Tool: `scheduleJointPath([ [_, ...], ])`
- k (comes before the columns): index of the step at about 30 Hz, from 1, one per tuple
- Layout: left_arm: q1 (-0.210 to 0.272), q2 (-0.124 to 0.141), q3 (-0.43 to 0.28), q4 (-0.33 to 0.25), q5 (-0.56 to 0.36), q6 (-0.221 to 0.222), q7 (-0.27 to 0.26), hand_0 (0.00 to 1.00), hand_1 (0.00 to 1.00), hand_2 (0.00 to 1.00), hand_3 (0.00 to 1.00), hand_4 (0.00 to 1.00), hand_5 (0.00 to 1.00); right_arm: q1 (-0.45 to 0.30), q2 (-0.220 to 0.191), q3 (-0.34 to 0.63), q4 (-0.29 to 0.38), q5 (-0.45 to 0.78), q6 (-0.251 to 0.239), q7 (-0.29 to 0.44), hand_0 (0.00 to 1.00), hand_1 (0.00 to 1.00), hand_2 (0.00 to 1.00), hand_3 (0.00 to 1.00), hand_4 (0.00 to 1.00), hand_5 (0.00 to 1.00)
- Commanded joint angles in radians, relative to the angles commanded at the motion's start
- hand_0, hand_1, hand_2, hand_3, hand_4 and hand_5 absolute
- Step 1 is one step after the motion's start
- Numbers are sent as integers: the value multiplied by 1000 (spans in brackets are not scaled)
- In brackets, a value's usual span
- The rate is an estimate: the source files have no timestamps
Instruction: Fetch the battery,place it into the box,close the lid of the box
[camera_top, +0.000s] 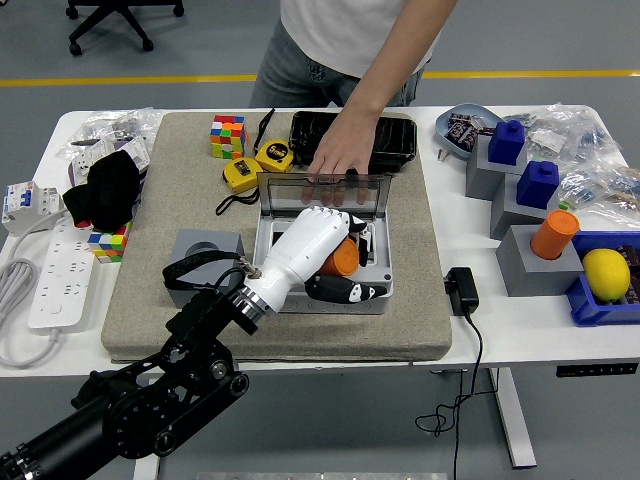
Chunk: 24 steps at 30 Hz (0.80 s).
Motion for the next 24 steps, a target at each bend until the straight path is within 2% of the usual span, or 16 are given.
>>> scheduleJointPath([
  [4, -19, -8, 2, 40, -19, 7, -9, 79, 2, 2, 2, 990, 41, 0, 0, 0, 0, -2, 0, -2, 720, 647, 665, 694, 998, 919],
  [5, -25, -9, 4, 53, -25, 10, -12, 79, 2, 2, 2, 984, 77, 0, 0, 0, 0, -3, 0, -2, 718, 646, 665, 694, 998, 919],
  [11, -47, -20, 7, 101, -46, 18, -23, 79, 2, 2, 2, 972, 99, 1, -1, -2, 0, -5, 1, -4, 718, 647, 665, 693, 998, 917],
  [24, -85, -20, 8, 154, -60, 22, -33, 78, 2, 2, 2, 988, 136, 0, -2, -3, 0, -11, 2, -6, 718, 647, 664, 687, 998, 902],
])
